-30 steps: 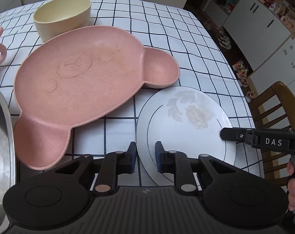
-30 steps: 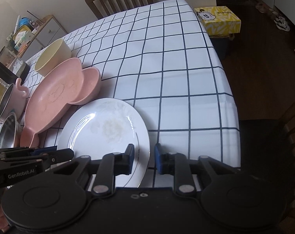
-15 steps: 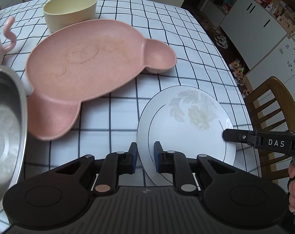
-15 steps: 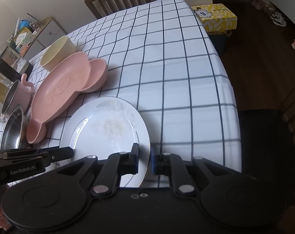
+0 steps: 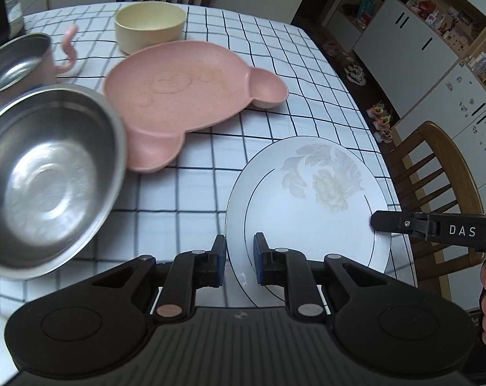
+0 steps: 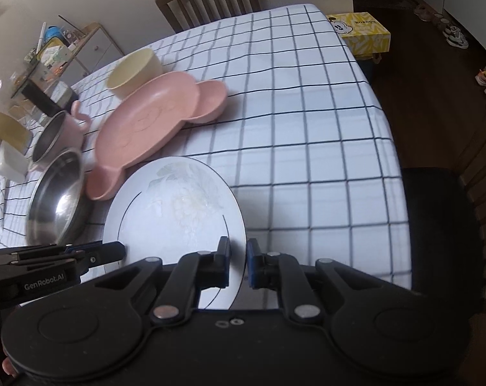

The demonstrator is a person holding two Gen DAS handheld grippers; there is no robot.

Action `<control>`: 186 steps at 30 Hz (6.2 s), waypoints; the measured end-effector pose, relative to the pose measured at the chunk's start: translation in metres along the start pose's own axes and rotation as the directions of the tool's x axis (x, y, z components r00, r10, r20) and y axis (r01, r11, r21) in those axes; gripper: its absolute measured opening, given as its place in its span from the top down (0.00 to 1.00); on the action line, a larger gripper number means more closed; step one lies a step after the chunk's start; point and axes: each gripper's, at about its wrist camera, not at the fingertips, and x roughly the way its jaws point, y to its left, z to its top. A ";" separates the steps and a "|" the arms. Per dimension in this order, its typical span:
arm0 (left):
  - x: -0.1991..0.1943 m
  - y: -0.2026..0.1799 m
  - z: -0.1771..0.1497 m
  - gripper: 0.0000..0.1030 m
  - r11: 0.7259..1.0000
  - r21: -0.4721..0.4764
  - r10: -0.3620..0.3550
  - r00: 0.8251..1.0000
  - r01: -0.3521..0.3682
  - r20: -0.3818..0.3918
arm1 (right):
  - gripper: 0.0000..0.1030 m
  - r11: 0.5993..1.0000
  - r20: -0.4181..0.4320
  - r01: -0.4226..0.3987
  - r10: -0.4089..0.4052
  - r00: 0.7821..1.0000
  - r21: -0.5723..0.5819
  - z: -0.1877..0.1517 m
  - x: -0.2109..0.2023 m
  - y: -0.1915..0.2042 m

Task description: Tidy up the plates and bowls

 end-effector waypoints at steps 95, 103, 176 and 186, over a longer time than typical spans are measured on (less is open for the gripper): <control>-0.188 0.207 -0.118 0.84 0.973 0.226 0.017 0.996 -0.037 0.089 | 0.70 0.992 0.034 0.026 -0.022 0.999 -0.124 -0.152 -0.001 0.291; -0.201 0.192 -0.105 0.78 0.966 0.257 -0.028 0.989 -0.010 0.145 | 0.65 0.987 0.130 0.054 -0.034 0.991 -0.150 -0.148 -0.032 0.298; 0.096 0.098 0.180 0.71 0.956 0.098 0.280 0.960 -0.276 -0.031 | 0.61 0.981 0.026 0.175 -0.174 0.984 -0.086 0.145 0.123 0.029; 0.097 0.091 0.178 0.86 0.957 0.111 0.274 0.961 -0.269 -0.030 | 0.89 0.984 0.027 0.150 -0.148 0.989 -0.091 0.144 0.123 0.035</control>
